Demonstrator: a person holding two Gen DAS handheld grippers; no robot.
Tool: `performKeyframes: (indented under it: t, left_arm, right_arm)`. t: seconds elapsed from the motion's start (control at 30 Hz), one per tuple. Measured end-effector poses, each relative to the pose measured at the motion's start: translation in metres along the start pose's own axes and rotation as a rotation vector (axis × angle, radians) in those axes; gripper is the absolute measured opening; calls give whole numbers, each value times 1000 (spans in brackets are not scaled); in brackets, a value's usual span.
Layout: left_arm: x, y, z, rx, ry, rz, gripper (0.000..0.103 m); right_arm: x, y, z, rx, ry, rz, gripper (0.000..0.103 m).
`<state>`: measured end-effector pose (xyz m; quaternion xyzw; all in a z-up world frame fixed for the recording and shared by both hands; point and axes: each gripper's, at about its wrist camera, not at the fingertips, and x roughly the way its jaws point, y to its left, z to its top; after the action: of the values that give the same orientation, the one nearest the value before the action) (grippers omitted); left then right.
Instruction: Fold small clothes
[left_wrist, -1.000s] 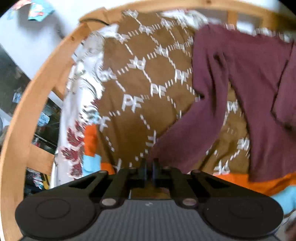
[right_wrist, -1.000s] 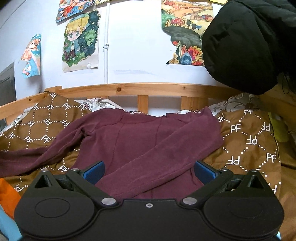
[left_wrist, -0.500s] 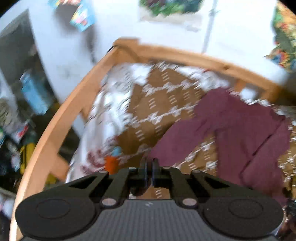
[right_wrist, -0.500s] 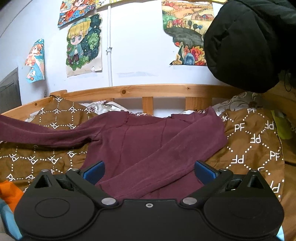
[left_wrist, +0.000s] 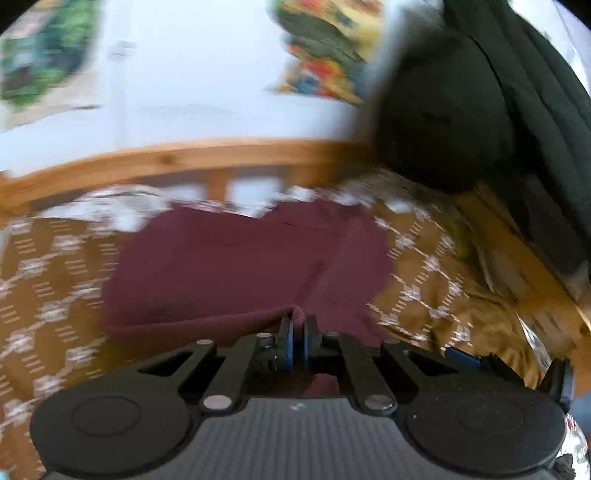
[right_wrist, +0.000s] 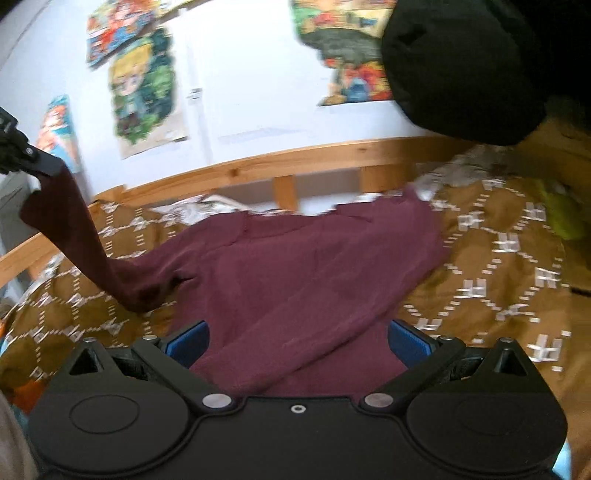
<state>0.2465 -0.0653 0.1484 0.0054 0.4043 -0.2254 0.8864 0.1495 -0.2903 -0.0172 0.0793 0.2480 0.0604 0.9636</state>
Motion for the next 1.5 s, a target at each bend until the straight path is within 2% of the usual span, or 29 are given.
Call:
performKeyframes:
  t: [0.17,0.23,0.27,0.3,0.33,0.37,0.5,0.6,0.67,0.73,0.8,0.9,1.0,1.07,1.17,1.23,1.27,1.3,1.33,1.37,1.43,1.5]
  left_arm:
    - [99,-51,-9,63,57,-63,6]
    - [128,-63,-18,62,102,-107,16]
    - [138,-64,-23,49,121,-131,28]
    - [145,-64,-27,36,133,-162,44]
    - [145,-60,-31,27,132,-183,55]
    - [144,-55,-35,22,121,-196,71]
    - [122,-25,-36,23,49,-207,85]
    - [98,11,-36,23,-36,-149,95]
    - [88,40,-42,36,-86,-45,96]
    - [87,74,-46,39,-114,108,96]
    - [93,107,-51,20,-139,227,96]
    - [108,160,-61,-70,-185,319,95]
    - [129,197,-59,-159,-184,313,90]
    - [144,214,-50,-181,-194,293,89]
    - [165,228,-37,-198,-207,254,81]
    - [180,232,-30,-204,-197,239,54]
    - [185,232,-27,-212,-191,237,18]
    - [189,232,-25,-232,-195,258,6]
    - [191,230,-26,-250,-208,268,5]
    - [191,229,-27,-269,-230,270,5]
    - [191,228,-27,-294,-263,289,5]
    - [192,227,-26,-317,-285,322,5]
  right_arm:
    - [0,-40,-6,107,73,-113,102]
    - [3,-56,-12,168,124,-141,102]
    - [6,-64,-14,209,149,-141,102]
    - [8,-70,-16,246,169,-136,102]
    - [10,-75,-18,269,178,-130,102]
    - [13,-78,-19,283,186,-124,102]
    - [28,-71,-21,261,217,-78,102]
    - [40,-55,-22,179,216,-30,102]
    - [51,-44,-23,110,199,-20,102]
    - [63,-35,-23,48,178,-21,101]
    - [77,-28,-22,7,151,-28,93]
    - [98,-22,-18,-34,121,-8,83]
    - [115,-23,-19,-28,140,25,81]
    - [124,-24,-21,-9,171,20,78]
    - [132,-30,-25,45,196,23,73]
    - [135,-34,-26,71,186,31,67]
    - [136,-36,-25,94,175,38,58]
    - [137,-37,-25,117,166,43,40]
    - [139,-38,-24,136,163,46,25]
    - [138,-39,-22,152,160,29,1]
    - [131,-43,-16,215,144,12,1]
    - [115,-51,-9,310,91,16,0]
